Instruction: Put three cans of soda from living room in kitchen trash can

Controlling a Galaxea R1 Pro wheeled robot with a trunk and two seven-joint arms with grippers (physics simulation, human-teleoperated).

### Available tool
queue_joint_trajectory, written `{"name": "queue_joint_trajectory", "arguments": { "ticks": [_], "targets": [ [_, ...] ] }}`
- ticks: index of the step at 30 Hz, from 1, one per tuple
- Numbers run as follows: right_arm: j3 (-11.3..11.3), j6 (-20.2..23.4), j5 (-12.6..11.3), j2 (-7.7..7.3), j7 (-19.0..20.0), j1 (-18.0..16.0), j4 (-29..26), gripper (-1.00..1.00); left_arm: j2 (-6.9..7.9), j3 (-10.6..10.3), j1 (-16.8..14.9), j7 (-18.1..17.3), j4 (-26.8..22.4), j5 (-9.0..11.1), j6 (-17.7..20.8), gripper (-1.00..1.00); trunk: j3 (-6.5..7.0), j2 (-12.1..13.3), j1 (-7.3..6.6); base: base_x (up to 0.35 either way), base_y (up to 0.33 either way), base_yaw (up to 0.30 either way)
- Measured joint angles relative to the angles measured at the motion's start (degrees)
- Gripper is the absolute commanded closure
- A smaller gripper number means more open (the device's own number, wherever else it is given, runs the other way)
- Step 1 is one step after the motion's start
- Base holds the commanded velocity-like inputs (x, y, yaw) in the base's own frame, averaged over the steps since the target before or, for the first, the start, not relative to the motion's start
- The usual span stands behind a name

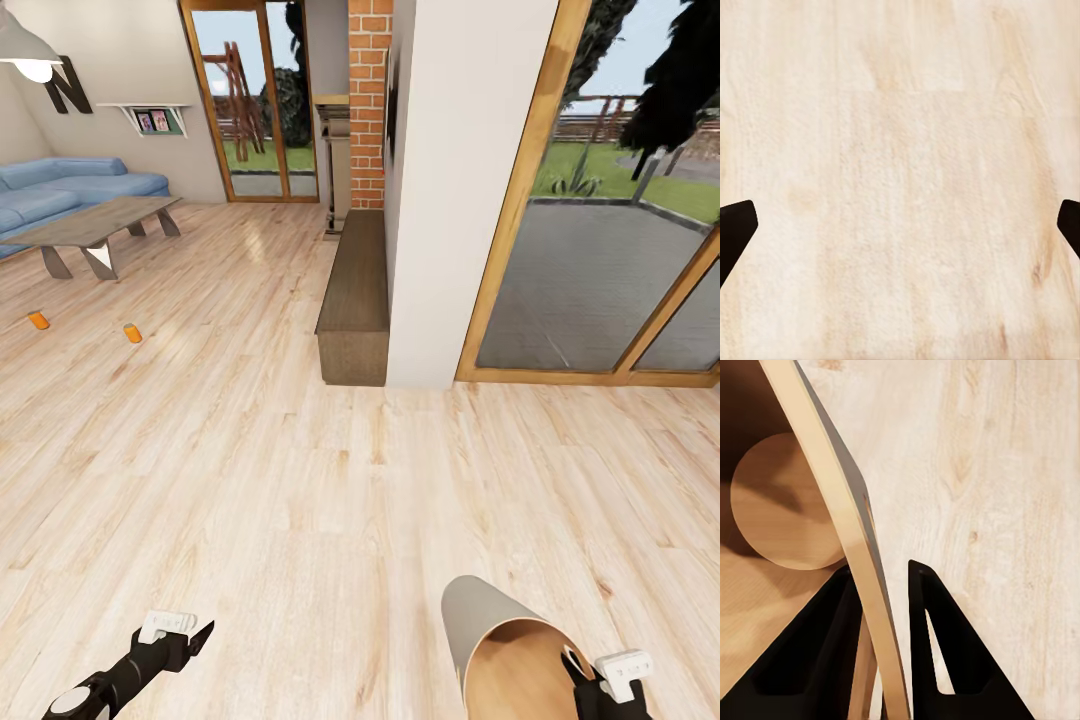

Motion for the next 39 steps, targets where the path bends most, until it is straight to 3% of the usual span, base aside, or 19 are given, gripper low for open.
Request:
{"name": "queue_joint_trajectory", "arguments": {
  "ticks": [39],
  "targets": [
    [0.06, -0.42, 0.4, 1.14, 0.31, 0.0, 0.02, 1.0, -0.19, -0.02, 0.0, 0.23, 0.0, -0.09, -0.04, -1.0, 0.0, 0.0, 0.0, 0.0, 0.0, 0.0]
  ]
}}
